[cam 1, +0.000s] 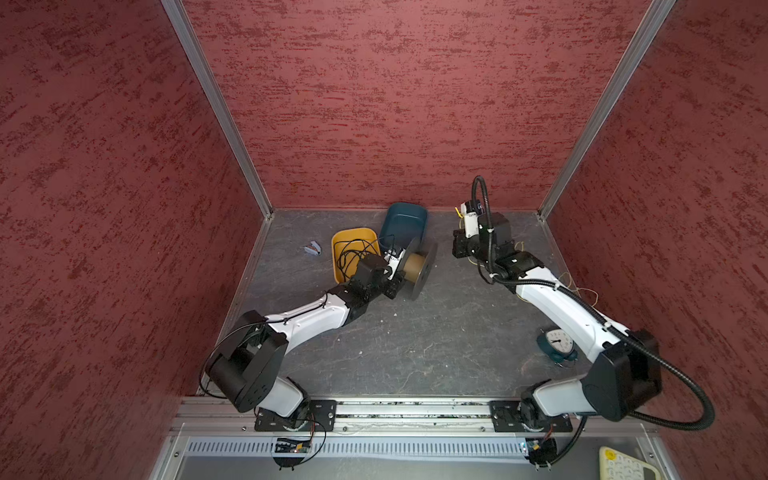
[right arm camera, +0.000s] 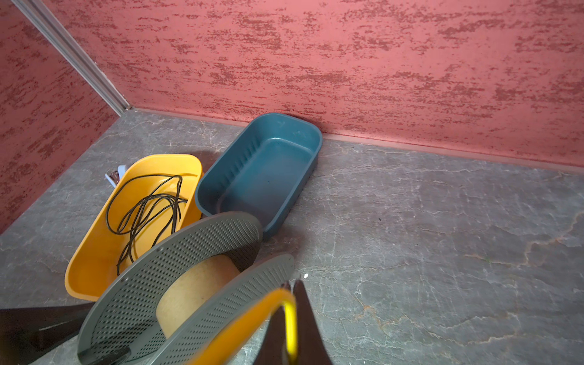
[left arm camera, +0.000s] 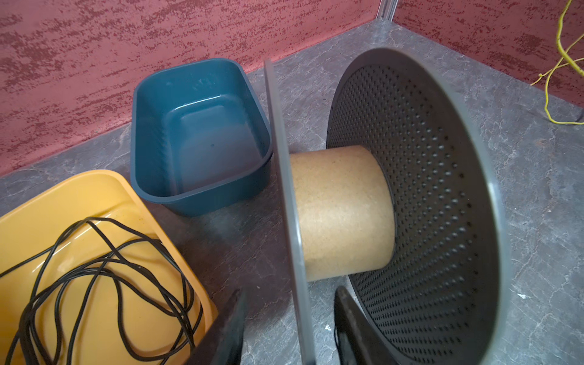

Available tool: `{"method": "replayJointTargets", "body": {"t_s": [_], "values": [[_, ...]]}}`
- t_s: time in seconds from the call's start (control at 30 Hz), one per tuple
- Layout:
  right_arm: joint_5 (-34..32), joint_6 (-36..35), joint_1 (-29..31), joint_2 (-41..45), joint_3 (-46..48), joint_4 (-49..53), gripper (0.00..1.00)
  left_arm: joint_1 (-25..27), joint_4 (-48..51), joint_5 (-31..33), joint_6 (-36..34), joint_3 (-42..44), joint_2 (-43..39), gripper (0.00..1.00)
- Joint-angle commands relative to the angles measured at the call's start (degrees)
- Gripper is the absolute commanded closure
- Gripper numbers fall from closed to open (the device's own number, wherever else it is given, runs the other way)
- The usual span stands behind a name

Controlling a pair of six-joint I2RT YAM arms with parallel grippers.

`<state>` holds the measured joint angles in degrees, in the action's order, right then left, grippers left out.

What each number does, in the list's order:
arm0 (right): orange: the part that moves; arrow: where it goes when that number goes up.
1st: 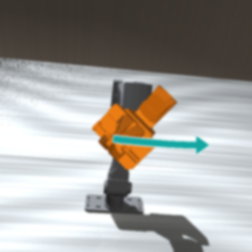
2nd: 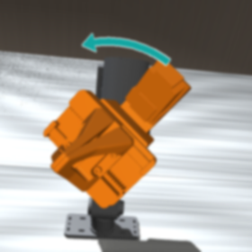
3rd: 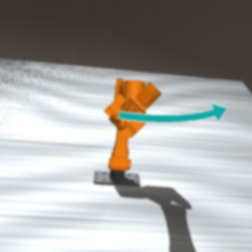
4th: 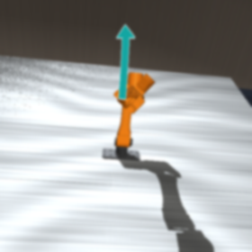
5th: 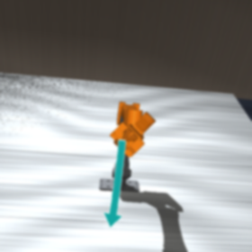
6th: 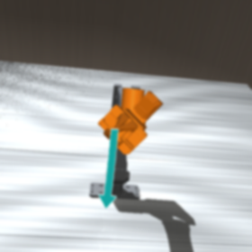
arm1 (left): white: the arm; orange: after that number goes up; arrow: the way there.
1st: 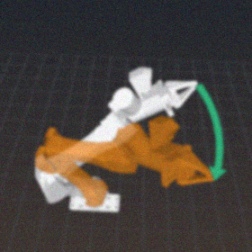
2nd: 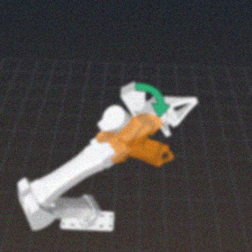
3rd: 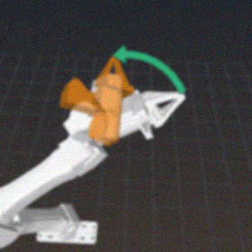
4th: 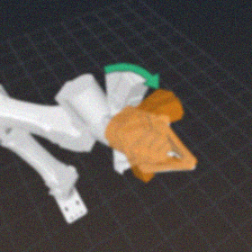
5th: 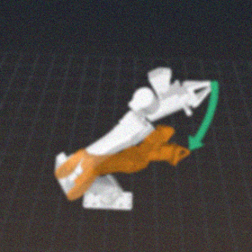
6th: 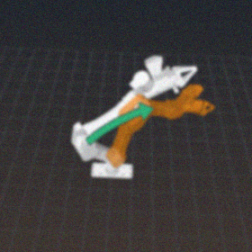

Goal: Wrap the cables

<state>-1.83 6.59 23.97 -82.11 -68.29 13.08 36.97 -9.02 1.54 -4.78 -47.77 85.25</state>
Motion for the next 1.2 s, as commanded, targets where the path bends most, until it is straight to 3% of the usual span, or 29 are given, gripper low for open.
{"method": "replayJointTargets", "body": {"t_s": [0.0, 0.23, 0.53, 0.8, 1.17], "values": [[0.1, -2.2, 0.7, -0.8, -0.4, -1.9, 1.00, -0.3, -0.5, -0.7, 0.0, 0.3, -1.4, 0.51], [-4.8, -4.5, 1.9, -2.4, -0.9, -0.9, 1.00, -1.3, 1.4, -3.7, 3.7, -2.2, -5.9, 0.43], [-14.0, -12.8, 4.6, -2.2, 1.9, -8.3, 1.00, -10.1, 6.0, -25.2, 15.4, -13.1, -9.5, 0.30], [-21.4, -25.5, 6.3, -2.6, 5.4, -20.1, 1.00, -18.6, 8.2, -43.4, 25.9, -18.9, -9.4, 0.24], [-34.5, -52.5, 11.5, -5.8, 12.2, -41.5, 1.00, -20.5, 8.3, -55.1, 29.3, -21.5, -3.8, 0.24]]}}
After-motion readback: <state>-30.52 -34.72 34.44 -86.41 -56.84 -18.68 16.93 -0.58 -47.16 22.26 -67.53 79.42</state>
